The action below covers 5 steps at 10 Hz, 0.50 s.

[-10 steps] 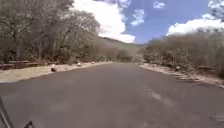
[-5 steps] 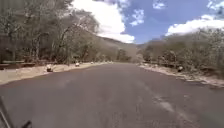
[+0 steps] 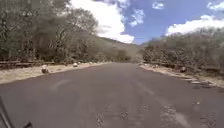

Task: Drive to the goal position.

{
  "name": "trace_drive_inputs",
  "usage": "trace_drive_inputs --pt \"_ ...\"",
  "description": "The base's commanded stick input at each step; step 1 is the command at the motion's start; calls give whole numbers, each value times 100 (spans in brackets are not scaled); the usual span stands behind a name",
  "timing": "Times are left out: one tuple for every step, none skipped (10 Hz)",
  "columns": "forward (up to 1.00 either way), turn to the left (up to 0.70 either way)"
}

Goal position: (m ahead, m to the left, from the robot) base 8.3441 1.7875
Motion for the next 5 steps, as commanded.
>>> trace_drive_inputs --pt "70 35" --pt "70 31" --pt "70 17" --pt "70 3" --pt "70 0"
